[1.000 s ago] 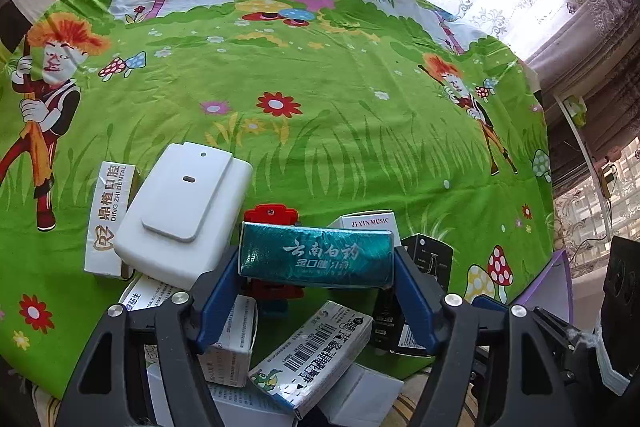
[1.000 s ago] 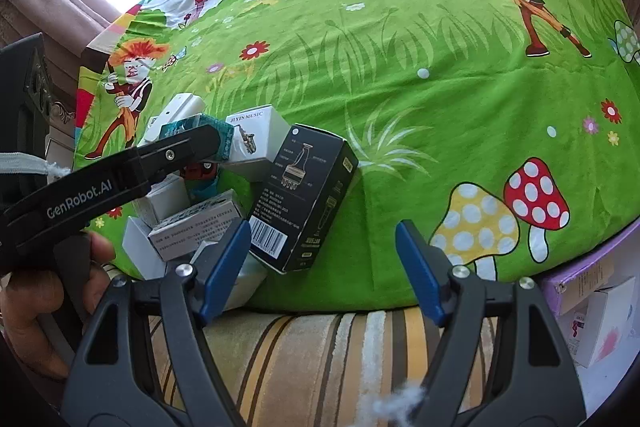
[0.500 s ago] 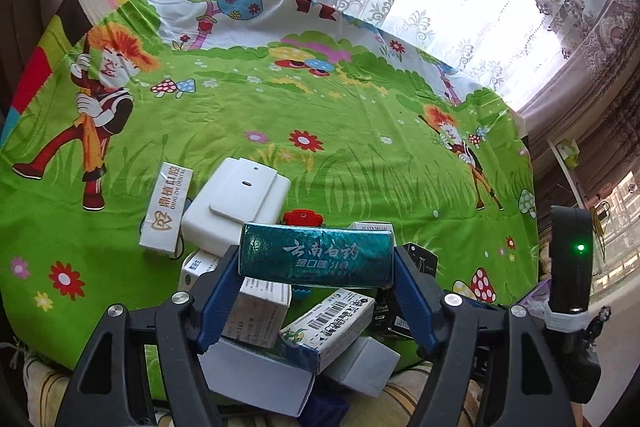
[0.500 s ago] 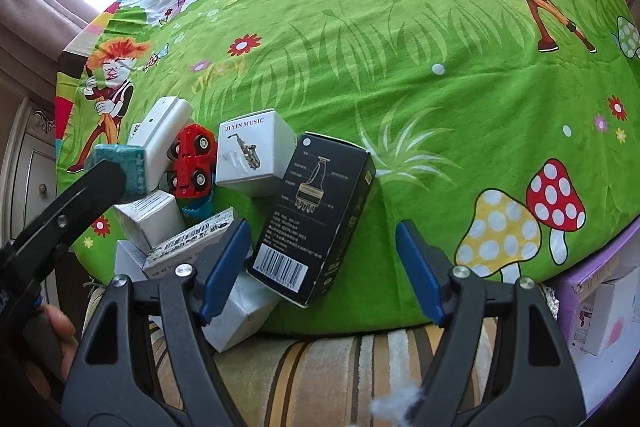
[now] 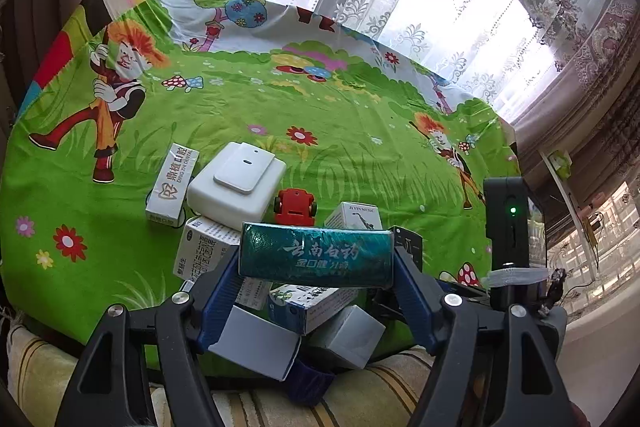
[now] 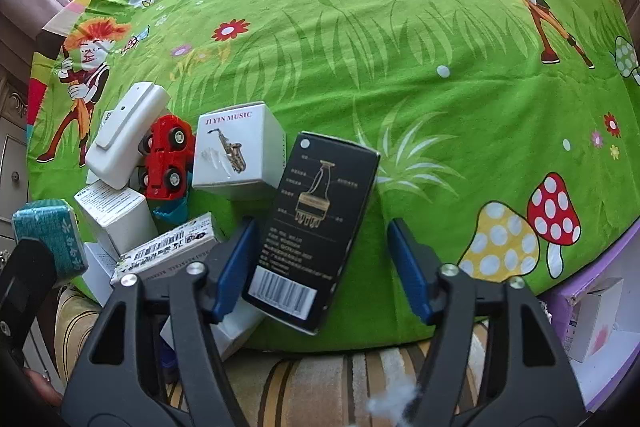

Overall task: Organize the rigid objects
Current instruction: 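Grasp the black barcode box with the right tool while the left tool holds the teal box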

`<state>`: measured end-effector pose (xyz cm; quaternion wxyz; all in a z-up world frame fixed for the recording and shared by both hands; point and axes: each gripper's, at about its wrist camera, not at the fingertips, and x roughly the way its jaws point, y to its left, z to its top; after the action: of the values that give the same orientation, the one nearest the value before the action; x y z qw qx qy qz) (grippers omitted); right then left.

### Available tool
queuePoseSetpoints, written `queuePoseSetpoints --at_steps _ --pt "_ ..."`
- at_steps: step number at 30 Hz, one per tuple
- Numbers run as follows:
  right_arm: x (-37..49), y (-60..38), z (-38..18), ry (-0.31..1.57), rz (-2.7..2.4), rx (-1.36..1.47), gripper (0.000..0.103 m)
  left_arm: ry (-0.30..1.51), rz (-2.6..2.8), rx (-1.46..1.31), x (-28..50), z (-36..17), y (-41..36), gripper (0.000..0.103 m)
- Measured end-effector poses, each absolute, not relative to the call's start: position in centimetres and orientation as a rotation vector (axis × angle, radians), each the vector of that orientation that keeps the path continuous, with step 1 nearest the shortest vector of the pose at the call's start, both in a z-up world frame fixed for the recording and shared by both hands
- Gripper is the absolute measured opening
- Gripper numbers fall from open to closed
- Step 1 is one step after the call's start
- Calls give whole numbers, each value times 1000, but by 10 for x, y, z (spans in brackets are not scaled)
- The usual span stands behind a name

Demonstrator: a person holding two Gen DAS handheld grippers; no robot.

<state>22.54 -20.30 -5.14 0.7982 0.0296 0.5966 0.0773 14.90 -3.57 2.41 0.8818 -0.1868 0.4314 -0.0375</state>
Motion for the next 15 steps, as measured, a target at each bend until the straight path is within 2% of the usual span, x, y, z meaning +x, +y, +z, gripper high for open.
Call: queuePoseSetpoints --at_steps 1,4,15 --pt "225 -204 -53 1284 165 63 50 891 -80 -388 148 25 -36 73" --pt "223 -206 -52 1272 168 63 43 879 -81 -387 147 27 -37 73" --pt "201 -230 -27 1169 194 117 43 875 -97 -348 132 30 -59 73"
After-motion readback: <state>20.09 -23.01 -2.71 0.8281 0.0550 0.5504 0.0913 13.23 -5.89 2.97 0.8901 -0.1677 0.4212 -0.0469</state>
